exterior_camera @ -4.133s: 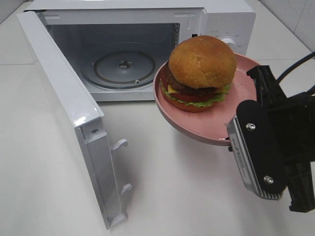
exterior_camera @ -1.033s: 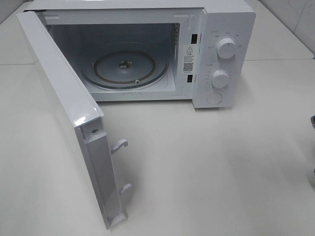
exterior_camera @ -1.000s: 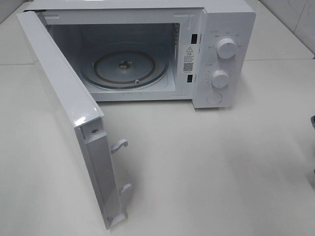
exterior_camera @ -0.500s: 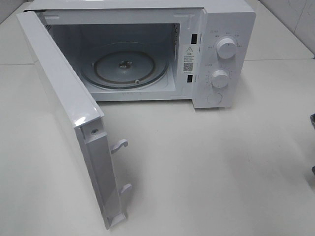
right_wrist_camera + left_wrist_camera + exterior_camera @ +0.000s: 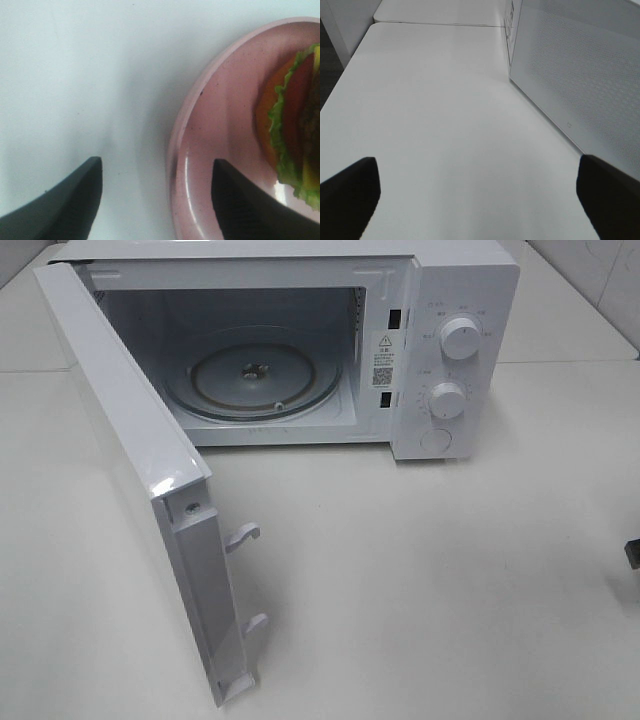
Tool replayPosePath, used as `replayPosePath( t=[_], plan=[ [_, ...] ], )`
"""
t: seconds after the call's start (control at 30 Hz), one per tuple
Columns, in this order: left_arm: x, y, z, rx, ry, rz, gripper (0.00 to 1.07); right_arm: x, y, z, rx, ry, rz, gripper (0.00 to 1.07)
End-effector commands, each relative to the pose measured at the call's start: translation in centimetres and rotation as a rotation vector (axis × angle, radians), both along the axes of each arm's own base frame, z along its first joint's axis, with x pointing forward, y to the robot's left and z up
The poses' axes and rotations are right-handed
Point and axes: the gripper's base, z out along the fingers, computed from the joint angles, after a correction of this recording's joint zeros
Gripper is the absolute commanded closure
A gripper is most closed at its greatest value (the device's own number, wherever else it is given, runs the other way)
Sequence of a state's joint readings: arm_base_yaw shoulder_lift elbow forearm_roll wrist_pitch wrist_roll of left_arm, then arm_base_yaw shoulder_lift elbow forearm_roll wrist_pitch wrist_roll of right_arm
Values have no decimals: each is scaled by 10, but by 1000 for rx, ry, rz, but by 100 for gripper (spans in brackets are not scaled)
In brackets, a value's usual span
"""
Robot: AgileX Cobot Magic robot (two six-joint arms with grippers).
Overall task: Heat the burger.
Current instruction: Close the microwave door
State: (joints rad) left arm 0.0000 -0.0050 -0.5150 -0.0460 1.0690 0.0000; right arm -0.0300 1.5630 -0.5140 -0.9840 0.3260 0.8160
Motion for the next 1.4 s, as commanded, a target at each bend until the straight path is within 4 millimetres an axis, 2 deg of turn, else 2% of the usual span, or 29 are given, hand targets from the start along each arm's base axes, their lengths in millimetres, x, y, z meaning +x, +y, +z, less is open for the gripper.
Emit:
replayPosePath(
  t=[0.03, 0.2, 0.4, 0.43, 0.73, 0.8, 0.93, 1.0, 1.1, 1.23, 1.4],
  plan=[
    [-3, 0, 0, -1, -15, 1, 6, -3, 1, 8, 19, 2, 3, 43],
    [-3, 0, 0, -1, -15, 1, 6, -15, 7, 25, 107, 6, -25, 42],
    [-3, 0, 0, -1, -15, 1, 6, -33, 18, 46, 236, 6, -59, 27],
    [-3, 0, 0, -1, -15, 1, 6, -40, 23, 55, 284, -3, -51, 24],
    [-3, 0, 0, -1, -15, 1, 6, -75, 32, 89, 351, -41, 21, 25],
    [-3, 0, 0, -1, -15, 1, 6, -89, 32, 103, 349, -112, 32, 26],
    [-3, 0, 0, -1, -15, 1, 6, -101, 33, 113, 346, -173, 43, 26],
    [-3, 0, 0, -1, -15, 1, 6, -118, 35, 124, 363, -236, 50, 26],
    [-3, 0, 0, -1, -15, 1, 6, -121, 36, 125, 375, -245, 49, 26],
    [-3, 0, 0, -1, -15, 1, 6, -139, 42, 136, 447, -346, 61, 26],
    [-3, 0, 0, -1, -15, 1, 6, -157, 41, 142, 375, -401, 157, 26]
  ],
)
